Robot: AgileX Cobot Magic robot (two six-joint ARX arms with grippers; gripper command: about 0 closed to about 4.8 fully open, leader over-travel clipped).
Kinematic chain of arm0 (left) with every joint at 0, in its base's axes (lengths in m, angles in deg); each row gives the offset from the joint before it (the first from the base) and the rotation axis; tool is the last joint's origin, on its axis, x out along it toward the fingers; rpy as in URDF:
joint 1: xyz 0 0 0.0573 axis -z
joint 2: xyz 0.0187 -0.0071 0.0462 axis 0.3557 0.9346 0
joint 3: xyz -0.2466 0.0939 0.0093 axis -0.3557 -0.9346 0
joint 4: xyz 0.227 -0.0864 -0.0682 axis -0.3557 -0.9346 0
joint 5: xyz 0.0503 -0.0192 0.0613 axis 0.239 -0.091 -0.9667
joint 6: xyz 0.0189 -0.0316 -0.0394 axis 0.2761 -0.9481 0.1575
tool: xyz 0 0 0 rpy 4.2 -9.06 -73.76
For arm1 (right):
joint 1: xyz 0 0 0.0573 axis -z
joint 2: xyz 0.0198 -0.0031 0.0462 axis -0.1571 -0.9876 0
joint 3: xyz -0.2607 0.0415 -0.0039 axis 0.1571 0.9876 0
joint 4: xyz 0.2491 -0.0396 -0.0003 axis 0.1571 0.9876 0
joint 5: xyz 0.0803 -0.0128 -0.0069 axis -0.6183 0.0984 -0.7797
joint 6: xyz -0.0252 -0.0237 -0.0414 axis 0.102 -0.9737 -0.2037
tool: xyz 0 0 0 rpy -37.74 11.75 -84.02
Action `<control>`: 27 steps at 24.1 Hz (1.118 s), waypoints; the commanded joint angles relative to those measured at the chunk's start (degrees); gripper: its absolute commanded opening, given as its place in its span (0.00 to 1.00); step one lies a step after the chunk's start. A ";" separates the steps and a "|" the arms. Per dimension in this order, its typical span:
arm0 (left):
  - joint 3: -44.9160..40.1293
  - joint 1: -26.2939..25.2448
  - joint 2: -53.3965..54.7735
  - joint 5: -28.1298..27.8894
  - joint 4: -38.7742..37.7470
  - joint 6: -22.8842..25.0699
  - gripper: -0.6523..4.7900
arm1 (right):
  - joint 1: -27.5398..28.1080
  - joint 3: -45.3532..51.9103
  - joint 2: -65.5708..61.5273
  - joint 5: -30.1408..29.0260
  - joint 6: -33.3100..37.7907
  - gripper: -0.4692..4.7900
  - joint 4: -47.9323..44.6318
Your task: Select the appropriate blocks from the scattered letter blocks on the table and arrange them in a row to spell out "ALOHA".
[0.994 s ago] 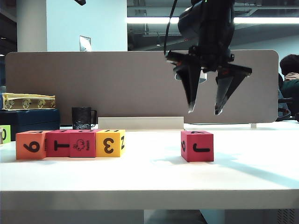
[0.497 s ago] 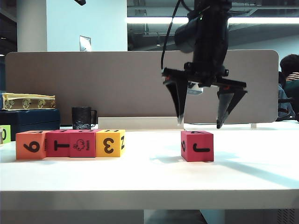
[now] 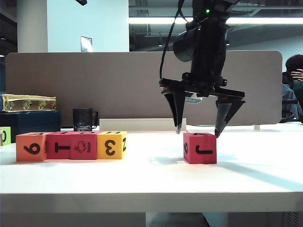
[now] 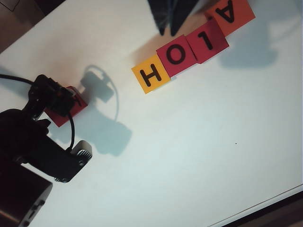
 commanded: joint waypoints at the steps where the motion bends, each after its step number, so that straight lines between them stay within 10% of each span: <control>1: 0.22 0.09 -0.20 0.26 0.72 0.15 0.11 | -0.33 -0.15 -0.52 -0.11 0.24 0.85 -0.44; 10: 0.24 0.09 -0.20 0.26 0.66 0.15 0.11 | -0.33 -0.15 -1.27 0.00 0.24 0.52 -0.70; 27: 0.22 0.09 -0.20 0.26 -0.09 0.15 0.11 | -7.06 -0.22 -1.27 -1.77 2.25 0.52 -15.63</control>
